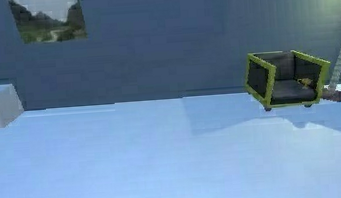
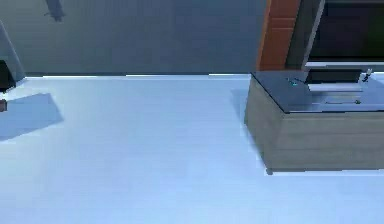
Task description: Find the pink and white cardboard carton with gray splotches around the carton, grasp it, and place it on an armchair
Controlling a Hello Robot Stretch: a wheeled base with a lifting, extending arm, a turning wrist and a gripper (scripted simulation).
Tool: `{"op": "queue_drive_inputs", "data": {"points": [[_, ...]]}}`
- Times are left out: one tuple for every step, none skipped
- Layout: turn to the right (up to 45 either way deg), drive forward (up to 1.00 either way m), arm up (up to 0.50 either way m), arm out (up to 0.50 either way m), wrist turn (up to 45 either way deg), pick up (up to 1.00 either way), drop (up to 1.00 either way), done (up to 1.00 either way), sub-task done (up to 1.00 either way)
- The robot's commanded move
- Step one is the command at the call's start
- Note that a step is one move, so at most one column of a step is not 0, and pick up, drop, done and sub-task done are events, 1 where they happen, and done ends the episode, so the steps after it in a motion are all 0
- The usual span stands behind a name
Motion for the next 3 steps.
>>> {"op": "queue_drive_inputs", "data": {"points": [[-45.0, 0.0, 0.0, 0.0, 0.0, 0.0, 0.0, 0.0, 0.0], [0.0, 0.7, 0.0, 0.0, 0.0, 0.0, 0.0, 0.0, 0.0], [-27.0, 0.0, 0.0, 0.0, 0.0, 0.0, 0.0, 0.0, 0.0]]}}
